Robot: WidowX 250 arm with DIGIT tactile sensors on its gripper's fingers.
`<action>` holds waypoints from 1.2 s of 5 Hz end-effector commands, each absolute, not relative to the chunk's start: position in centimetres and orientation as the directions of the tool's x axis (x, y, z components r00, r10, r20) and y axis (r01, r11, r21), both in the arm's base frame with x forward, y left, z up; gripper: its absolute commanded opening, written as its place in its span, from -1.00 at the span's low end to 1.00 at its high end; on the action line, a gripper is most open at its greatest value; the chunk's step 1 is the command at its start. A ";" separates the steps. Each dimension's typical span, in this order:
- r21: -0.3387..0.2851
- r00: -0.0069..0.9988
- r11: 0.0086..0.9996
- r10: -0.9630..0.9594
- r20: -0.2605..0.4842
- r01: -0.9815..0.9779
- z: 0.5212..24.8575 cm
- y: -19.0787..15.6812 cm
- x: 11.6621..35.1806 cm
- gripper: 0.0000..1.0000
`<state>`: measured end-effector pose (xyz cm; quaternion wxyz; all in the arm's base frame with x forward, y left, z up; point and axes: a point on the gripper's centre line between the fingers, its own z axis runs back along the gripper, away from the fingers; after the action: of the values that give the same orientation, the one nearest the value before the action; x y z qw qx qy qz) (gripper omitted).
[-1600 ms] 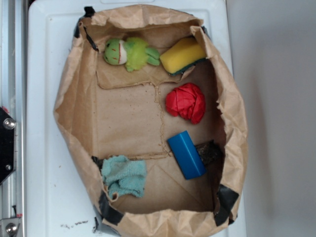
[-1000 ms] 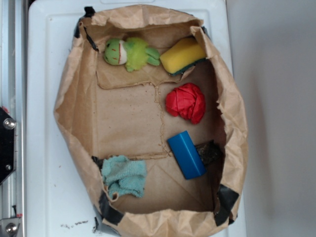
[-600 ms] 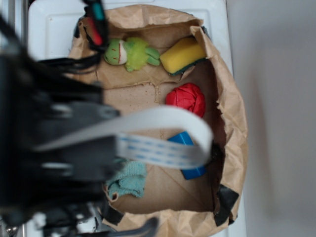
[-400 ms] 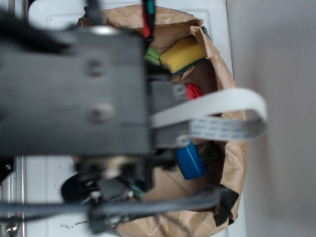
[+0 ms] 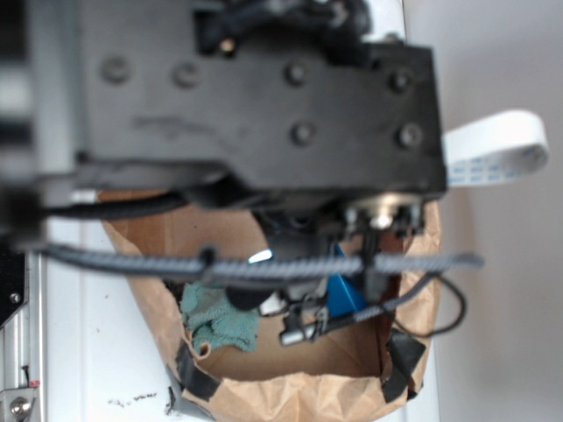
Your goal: Grab the blue cloth.
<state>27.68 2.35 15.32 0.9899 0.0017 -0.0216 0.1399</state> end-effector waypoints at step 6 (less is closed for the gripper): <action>-0.329 0.982 0.938 0.046 -0.185 -0.106 8.4 -3.6 25.8 1.00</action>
<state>25.24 -3.77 7.24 0.9789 -0.1676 0.1102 0.0401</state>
